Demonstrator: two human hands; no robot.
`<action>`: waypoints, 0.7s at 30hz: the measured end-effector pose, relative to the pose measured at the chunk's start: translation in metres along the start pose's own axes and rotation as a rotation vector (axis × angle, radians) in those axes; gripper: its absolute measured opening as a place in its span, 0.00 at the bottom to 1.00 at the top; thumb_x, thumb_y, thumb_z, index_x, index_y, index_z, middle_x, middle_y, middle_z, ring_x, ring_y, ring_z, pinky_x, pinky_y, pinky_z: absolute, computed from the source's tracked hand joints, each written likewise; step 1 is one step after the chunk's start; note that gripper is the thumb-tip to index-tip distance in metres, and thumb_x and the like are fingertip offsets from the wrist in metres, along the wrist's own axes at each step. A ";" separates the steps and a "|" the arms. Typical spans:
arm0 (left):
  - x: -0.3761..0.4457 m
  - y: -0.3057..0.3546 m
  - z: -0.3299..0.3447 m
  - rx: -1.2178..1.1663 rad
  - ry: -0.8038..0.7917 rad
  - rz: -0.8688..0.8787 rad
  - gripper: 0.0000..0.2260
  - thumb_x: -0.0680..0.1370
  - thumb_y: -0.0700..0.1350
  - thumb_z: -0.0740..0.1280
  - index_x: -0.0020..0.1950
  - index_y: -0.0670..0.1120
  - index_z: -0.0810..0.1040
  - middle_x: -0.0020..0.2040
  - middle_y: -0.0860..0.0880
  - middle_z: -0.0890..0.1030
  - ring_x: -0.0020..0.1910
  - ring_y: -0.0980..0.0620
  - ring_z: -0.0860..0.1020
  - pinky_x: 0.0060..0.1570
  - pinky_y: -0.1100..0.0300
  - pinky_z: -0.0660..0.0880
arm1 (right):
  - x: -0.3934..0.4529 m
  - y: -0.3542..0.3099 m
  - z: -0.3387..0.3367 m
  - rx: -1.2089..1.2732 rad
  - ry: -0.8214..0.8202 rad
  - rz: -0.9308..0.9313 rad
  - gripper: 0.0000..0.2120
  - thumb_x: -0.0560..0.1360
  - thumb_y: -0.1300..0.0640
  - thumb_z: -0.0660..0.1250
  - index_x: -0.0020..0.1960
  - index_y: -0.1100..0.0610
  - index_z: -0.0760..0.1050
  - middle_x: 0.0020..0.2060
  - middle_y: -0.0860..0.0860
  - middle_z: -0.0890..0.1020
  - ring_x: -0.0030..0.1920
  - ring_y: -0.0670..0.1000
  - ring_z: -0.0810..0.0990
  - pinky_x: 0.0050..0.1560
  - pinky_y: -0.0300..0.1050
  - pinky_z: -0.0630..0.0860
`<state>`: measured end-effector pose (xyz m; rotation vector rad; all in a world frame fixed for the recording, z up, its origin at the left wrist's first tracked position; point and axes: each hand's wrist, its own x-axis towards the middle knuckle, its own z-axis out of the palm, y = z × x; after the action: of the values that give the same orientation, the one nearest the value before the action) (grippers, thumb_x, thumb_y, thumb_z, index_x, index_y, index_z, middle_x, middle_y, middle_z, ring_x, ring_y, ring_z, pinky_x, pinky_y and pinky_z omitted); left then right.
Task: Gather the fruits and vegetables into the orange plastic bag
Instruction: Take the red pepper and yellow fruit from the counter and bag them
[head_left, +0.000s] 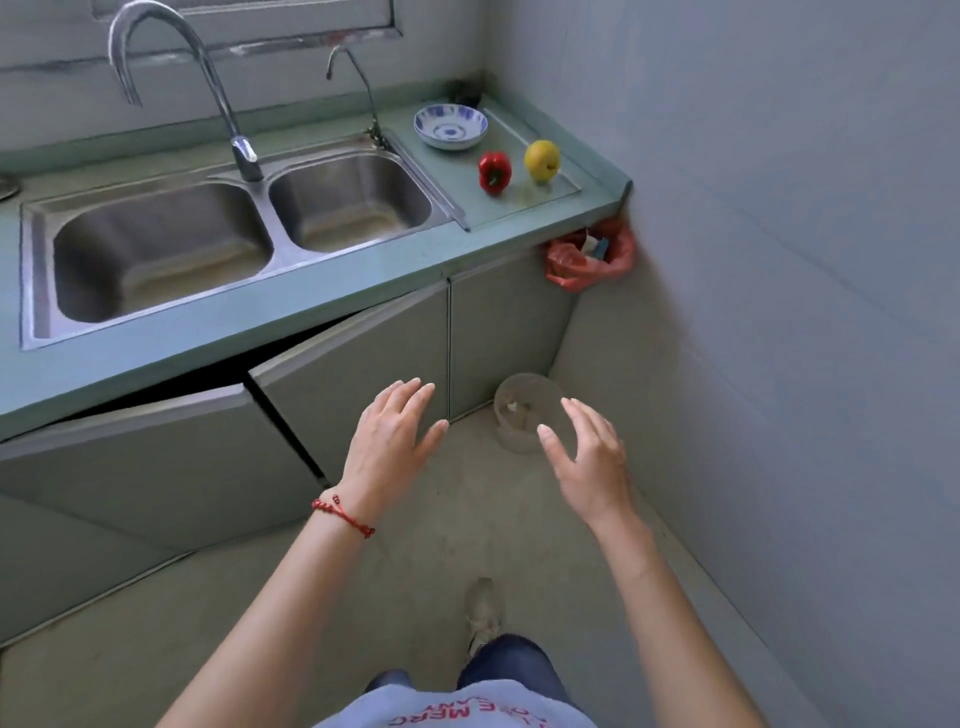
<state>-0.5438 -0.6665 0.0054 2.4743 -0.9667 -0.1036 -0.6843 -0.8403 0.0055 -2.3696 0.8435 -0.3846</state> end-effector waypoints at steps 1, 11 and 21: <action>0.019 0.003 0.001 -0.004 0.008 -0.003 0.21 0.76 0.50 0.63 0.66 0.40 0.70 0.65 0.39 0.73 0.67 0.39 0.68 0.66 0.47 0.65 | 0.020 0.001 -0.003 0.005 -0.001 -0.005 0.29 0.72 0.44 0.58 0.66 0.61 0.69 0.66 0.57 0.73 0.67 0.55 0.68 0.68 0.48 0.61; 0.181 0.009 0.005 -0.012 0.002 -0.023 0.23 0.77 0.50 0.61 0.69 0.42 0.65 0.70 0.42 0.68 0.71 0.43 0.62 0.69 0.49 0.59 | 0.188 0.007 -0.008 0.038 -0.020 -0.044 0.23 0.76 0.50 0.63 0.68 0.59 0.67 0.67 0.54 0.71 0.69 0.52 0.66 0.68 0.44 0.59; 0.352 -0.023 0.008 -0.047 -0.006 0.035 0.21 0.77 0.49 0.63 0.66 0.40 0.69 0.65 0.41 0.73 0.66 0.41 0.69 0.63 0.47 0.67 | 0.350 -0.004 0.021 0.030 0.005 0.001 0.24 0.77 0.48 0.60 0.70 0.57 0.65 0.69 0.52 0.69 0.71 0.49 0.63 0.69 0.41 0.56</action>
<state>-0.2685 -0.8863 0.0234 2.4142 -0.9983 -0.1214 -0.4079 -1.0555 0.0167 -2.3416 0.8360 -0.4006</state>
